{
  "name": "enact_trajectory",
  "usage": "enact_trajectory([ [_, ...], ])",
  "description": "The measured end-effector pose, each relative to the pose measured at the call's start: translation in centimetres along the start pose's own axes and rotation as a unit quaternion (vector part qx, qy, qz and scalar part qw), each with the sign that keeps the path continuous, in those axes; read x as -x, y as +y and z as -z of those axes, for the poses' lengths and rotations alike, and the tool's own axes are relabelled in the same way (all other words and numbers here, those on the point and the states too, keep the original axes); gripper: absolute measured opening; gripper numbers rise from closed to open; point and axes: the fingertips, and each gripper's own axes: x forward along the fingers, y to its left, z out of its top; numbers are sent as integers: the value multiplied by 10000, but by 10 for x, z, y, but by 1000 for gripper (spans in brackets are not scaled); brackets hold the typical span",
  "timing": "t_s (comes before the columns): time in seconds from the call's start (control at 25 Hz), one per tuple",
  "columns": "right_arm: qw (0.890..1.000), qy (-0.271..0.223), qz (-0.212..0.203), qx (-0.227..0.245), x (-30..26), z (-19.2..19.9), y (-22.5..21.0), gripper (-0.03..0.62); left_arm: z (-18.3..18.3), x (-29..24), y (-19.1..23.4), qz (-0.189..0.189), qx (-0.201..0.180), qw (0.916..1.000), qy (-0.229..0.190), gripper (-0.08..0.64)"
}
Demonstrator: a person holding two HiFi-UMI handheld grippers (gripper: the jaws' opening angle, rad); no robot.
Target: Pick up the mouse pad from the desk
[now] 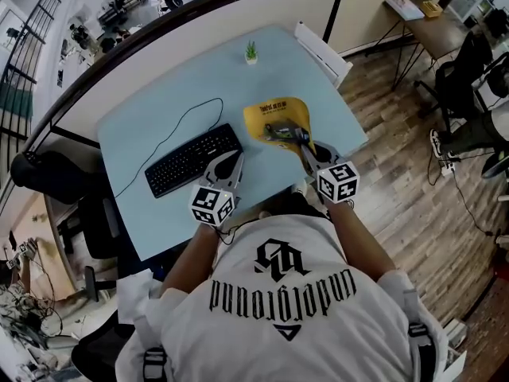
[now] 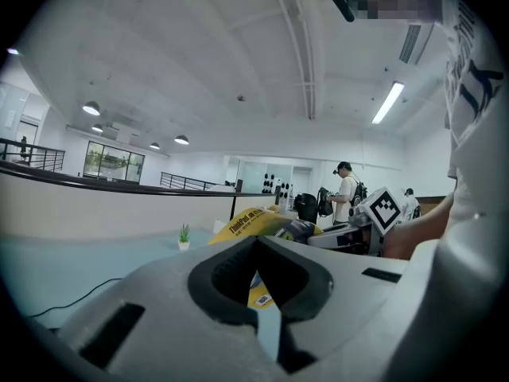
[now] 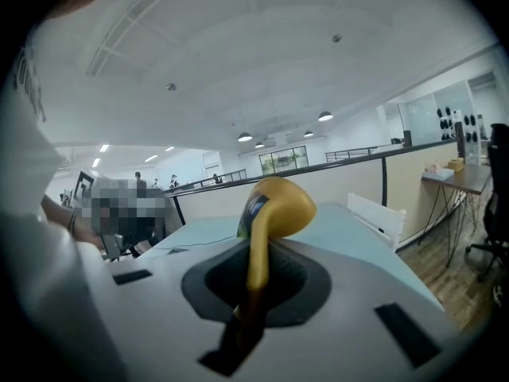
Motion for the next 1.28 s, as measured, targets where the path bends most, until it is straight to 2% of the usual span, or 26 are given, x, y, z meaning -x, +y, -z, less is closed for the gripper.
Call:
enact_trajectory([
  [0.4,9999,-161,-23,-59,20,-14,18,21,-11,10,-10,146,-10,9999,-91,8],
  [0.76,9993,-251,-275,54,37,-19,6,21,-23,6,-25,-61,-91,9997,-209,8],
  [0.96,9981,-322,-514,65,61,-25,-12,21,-26,-13,-54,-155,-93,9996,-209,8],
  [1.28,9964,-344,-777,70,116,-20,-54,21,-17,-48,-128,-165,-75,9997,-170,8],
])
